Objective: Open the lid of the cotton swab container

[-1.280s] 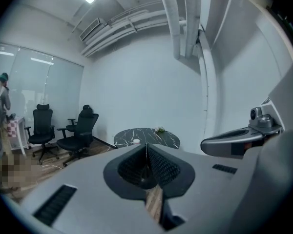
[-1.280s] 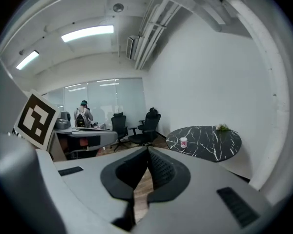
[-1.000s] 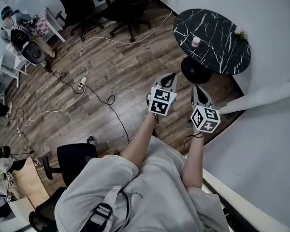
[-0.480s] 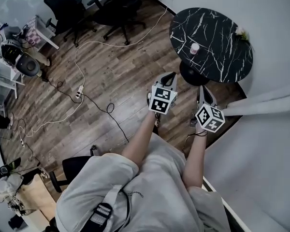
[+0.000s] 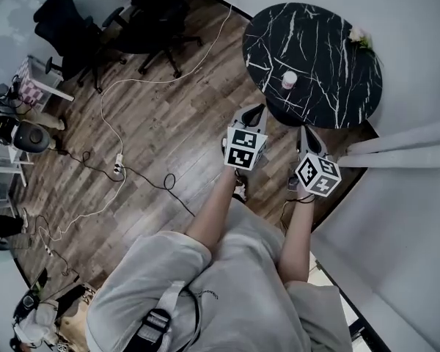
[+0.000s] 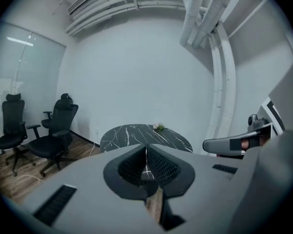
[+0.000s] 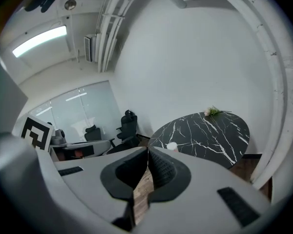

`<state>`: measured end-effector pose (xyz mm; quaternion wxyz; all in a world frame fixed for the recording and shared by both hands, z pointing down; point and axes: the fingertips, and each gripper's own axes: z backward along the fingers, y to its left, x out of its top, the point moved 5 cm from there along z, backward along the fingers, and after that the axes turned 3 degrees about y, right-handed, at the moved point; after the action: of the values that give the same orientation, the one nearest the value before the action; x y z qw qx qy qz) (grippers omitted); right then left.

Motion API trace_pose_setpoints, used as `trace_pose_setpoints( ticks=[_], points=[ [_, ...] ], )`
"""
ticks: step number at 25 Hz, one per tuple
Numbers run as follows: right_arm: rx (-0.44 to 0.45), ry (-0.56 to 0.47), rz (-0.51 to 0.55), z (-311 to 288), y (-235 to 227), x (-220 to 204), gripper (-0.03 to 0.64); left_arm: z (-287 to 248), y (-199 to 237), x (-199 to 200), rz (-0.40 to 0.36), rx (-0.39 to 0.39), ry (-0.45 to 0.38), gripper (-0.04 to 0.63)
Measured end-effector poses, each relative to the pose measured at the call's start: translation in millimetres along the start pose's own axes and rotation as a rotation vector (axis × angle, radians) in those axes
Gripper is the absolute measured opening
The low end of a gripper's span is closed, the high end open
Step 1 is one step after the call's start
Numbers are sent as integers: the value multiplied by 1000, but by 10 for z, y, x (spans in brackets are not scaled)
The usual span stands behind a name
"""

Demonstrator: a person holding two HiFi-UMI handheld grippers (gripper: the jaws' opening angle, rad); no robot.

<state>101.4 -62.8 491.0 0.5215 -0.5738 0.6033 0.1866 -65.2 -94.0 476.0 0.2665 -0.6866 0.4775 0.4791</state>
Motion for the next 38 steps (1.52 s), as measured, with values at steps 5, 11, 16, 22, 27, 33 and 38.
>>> trace_pose_setpoints(
  ticks=[5, 11, 16, 22, 27, 33, 38],
  points=[
    [-59, -6, -22, -293, -36, -23, 34, -334, 259, 46, -8, -49, 1, 23],
    [-117, -3, 1, -440, -79, 99, 34, -608, 417, 117, 11, -96, -1, 25],
    [-150, -19, 4, -528, -237, 250, 34, -827, 446, 93, 25, -118, 10, 24],
    [-139, -7, 1, -869, -397, 368, 34, -1112, 600, 153, 4, -104, 15, 24],
    [-115, 2, 14, -1233, -492, 599, 34, -1425, 748, 238, -37, -59, 16, 25],
    [-107, 50, -12, -1639, -775, 669, 34, -2006, 603, 69, -70, -132, 30, 25],
    [-100, 96, -17, -1980, -1066, 672, 34, -2436, 443, -75, -76, -156, 31, 142]
  ],
)
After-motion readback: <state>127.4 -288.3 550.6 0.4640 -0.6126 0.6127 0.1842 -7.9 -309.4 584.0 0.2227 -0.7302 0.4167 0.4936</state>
